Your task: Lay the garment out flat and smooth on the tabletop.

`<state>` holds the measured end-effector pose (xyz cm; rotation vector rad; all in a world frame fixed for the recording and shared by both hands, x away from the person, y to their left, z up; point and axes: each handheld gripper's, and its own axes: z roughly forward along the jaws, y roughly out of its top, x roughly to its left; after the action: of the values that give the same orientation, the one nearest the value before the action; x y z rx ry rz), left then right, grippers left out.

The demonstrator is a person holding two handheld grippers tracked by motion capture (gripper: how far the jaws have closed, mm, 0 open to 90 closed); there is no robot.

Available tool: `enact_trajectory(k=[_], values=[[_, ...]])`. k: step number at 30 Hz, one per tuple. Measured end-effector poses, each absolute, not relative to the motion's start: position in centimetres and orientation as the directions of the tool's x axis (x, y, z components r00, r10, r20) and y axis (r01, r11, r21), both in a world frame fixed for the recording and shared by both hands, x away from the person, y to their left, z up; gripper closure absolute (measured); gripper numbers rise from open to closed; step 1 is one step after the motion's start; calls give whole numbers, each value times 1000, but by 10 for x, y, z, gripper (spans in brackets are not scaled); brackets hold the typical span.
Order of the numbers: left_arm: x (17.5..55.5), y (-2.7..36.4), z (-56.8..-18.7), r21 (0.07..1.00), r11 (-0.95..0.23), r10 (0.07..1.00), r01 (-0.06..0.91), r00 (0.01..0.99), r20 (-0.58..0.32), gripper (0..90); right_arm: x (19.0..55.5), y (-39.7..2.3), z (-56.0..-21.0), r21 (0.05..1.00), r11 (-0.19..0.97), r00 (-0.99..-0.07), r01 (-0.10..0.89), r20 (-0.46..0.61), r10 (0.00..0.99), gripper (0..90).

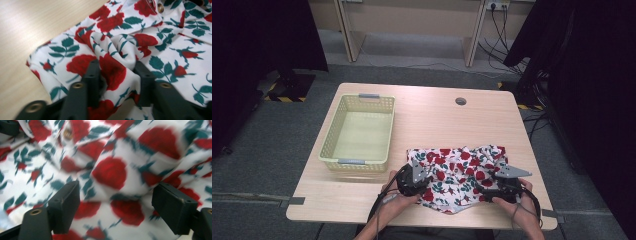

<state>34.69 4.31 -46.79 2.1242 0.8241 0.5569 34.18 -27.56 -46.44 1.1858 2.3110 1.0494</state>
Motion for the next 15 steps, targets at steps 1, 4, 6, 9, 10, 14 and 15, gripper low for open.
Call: enact_trajectory(k=[1, 4, 6, 9, 10, 14, 15], values=[[350, 43, -467, 789, -491, 708, 368, 697, 116, 692, 346, -276, -463, 743, 372, -591, 557, 40, 806, 279], [357, 41, -465, 793, -501, 710, 347, 689, 146, 773, 356, -275, -462, 735, 399, -594, 549, 7, 804, 425], [363, 41, -463, 796, -502, 719, 337, 674, 169, 796, 362, -275, -461, 733, 409, -591, 544, -11, 807, 572], [372, 45, -460, 805, -490, 735, 333, 655, 176, 819, 367, -276, -457, 745, 422, -590, 516, -48, 806, 707], [374, 46, -459, 811, -481, 742, 333, 647, 175, 824, 369, -277, -454, 751, 427, -591, 504, -60, 804, 741], [384, 51, -449, 830, -457, 767, 321, 615, 184, 830, 378, -280, -440, 770, 438, -596, 465, -94, 797, 831], [386, 51, -445, 835, -451, 772, 315, 607, 188, 830, 382, -280, -436, 777, 435, -594, 455, -99, 798, 837]])
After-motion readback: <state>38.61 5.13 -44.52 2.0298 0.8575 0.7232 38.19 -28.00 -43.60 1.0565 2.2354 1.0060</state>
